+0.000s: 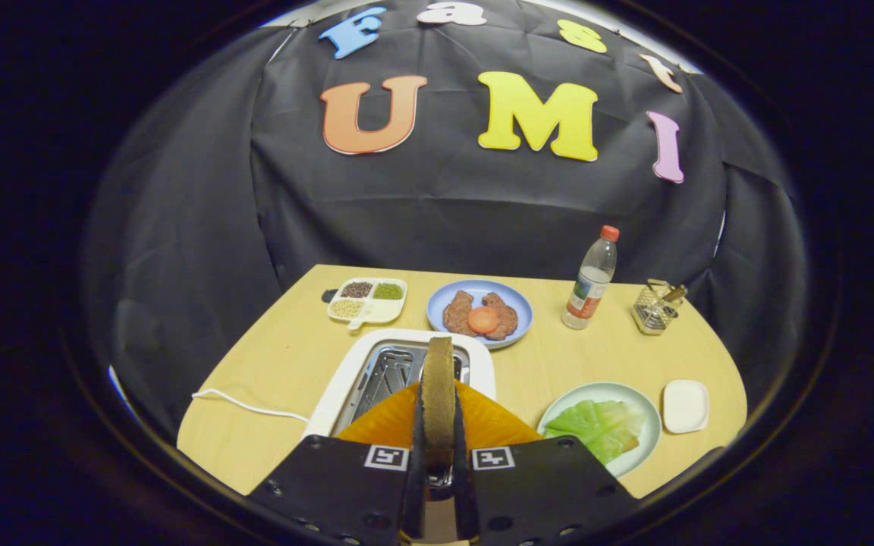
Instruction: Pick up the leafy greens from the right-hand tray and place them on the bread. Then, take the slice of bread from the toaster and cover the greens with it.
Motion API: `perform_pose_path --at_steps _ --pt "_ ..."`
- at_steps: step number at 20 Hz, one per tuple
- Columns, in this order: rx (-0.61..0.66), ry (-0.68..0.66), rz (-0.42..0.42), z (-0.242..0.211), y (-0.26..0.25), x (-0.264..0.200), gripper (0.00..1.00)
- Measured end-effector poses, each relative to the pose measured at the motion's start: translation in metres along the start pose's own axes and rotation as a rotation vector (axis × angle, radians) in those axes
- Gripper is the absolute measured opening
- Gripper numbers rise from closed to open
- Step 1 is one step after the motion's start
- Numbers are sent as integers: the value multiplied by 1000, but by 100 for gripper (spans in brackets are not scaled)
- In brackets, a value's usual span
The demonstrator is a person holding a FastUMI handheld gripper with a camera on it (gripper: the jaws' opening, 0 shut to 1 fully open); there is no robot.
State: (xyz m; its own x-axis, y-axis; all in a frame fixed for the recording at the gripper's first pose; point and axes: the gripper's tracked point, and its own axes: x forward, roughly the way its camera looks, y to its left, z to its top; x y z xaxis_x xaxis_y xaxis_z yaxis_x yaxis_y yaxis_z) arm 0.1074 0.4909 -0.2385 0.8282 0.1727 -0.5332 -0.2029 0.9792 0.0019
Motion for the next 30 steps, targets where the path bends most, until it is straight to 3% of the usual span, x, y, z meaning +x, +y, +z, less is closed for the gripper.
perform_pose_path --at_steps 1,3,14,19,25,30 --pt "-1 1 -3 1 -1 -3 16" --pt "13 -9 23 8 2 -10 7" --pt "174 -148 151 99 -11 -88 7" --pt "194 -207 103 115 -71 -114 7" --pt "203 -185 -22 86 -163 -102 7" --pt "208 -103 -40 33 -203 -67 7"
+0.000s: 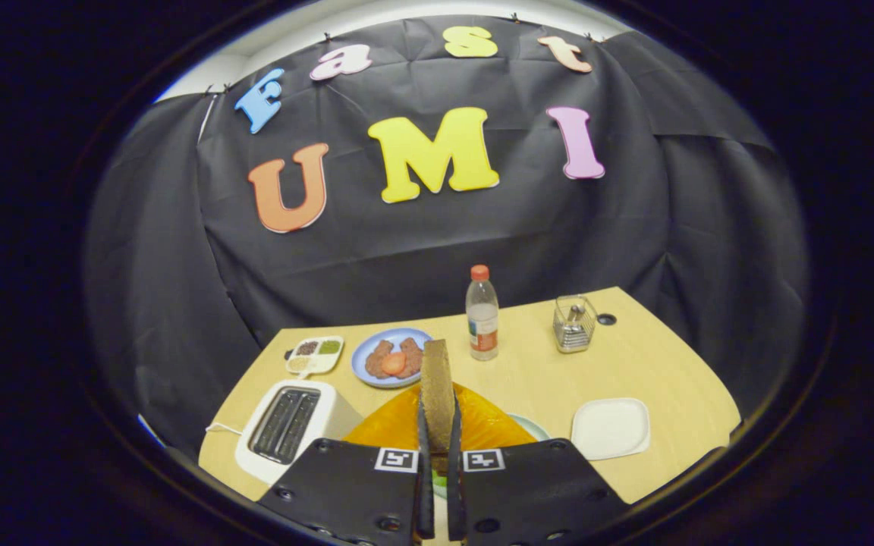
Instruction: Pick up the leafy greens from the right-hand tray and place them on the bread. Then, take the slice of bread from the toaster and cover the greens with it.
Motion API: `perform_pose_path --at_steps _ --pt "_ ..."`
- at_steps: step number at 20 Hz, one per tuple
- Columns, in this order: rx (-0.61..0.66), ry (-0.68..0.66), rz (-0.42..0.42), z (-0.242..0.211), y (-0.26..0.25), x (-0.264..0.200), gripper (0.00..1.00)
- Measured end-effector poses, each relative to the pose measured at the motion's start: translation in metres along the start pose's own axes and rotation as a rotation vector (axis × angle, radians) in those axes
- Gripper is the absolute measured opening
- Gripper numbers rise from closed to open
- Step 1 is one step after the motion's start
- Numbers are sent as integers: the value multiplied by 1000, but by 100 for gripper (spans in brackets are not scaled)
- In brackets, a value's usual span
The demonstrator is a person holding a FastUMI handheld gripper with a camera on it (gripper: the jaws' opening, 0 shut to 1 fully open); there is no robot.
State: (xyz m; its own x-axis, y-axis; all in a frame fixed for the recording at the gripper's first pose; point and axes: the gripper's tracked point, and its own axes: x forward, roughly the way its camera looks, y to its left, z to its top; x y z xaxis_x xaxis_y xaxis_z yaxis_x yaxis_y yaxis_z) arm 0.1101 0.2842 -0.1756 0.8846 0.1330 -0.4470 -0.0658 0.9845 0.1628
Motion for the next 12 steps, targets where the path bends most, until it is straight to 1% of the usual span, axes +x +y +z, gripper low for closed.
perform_pose_path --at_steps 4,8,12 --pt "33 75 18 -40 -7 28 7" --pt "35 115 59 -61 3 45 7" --pt "31 149 76 -81 2 60 7"
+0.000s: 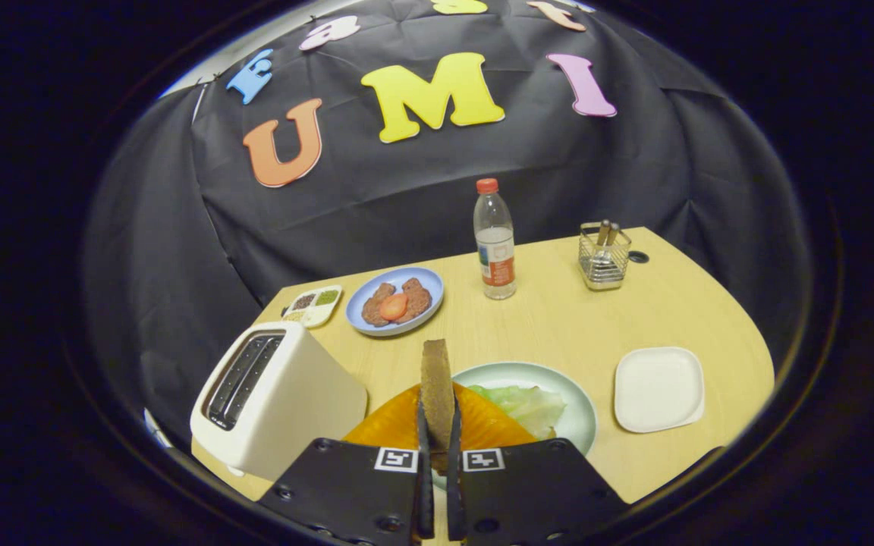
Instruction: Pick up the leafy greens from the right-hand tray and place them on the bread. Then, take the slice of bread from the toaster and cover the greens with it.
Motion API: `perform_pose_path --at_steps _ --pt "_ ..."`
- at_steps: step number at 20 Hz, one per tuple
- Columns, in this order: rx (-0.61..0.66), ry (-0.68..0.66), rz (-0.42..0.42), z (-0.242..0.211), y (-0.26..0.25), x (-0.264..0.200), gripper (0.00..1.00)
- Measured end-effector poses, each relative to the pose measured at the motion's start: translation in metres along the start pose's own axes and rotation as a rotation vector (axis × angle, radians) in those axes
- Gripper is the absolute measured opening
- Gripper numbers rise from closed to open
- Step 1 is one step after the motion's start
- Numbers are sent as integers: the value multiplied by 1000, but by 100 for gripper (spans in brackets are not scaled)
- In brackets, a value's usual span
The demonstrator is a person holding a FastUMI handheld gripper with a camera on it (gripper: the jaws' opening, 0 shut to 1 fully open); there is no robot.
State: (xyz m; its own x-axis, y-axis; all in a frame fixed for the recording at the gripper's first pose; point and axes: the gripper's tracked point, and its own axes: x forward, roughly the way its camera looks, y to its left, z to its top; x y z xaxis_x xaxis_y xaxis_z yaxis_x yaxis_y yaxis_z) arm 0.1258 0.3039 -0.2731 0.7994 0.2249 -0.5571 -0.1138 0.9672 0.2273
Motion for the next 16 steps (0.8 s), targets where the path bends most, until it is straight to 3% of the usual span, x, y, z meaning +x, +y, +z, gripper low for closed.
perform_pose_path --at_steps 4,12,16 --pt "18 -1 1 -3 -12 6 10" --pt "-12 26 -75 -13 -59 12 31" --pt "-23 35 -106 -14 -83 16 51"
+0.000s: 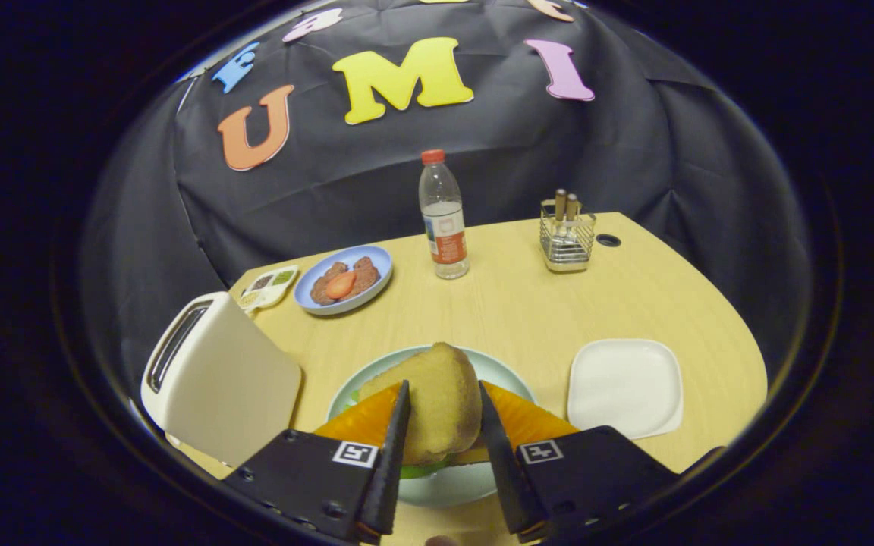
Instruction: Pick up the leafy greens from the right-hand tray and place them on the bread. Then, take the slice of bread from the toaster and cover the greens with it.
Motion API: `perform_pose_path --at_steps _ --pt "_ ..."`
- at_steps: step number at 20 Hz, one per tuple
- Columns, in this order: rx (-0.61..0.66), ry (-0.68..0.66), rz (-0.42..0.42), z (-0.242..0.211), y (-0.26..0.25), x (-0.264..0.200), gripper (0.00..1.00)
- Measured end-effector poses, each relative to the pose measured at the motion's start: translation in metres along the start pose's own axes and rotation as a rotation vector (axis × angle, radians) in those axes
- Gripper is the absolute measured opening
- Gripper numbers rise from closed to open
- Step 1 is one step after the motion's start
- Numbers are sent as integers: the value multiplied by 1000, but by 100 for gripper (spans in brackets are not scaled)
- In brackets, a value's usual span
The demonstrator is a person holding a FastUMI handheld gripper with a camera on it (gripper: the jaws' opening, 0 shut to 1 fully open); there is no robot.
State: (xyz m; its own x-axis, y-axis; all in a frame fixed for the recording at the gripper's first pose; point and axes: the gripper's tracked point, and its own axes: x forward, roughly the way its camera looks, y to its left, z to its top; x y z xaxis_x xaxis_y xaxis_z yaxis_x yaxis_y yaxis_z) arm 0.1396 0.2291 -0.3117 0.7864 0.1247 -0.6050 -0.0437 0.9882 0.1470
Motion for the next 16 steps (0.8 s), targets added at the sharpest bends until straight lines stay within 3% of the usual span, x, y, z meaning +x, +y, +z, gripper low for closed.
perform_pose_path --at_steps 3,6,8,13,16 --pt "-14 -4 -10 2 -13 2 58" --pt "-38 -20 -15 11 -24 -1 72" --pt "-55 -49 -14 27 -32 -11 74" --pt "-116 -193 -49 92 -71 -67 97" --pt "-136 -294 -67 138 -97 -118 97"
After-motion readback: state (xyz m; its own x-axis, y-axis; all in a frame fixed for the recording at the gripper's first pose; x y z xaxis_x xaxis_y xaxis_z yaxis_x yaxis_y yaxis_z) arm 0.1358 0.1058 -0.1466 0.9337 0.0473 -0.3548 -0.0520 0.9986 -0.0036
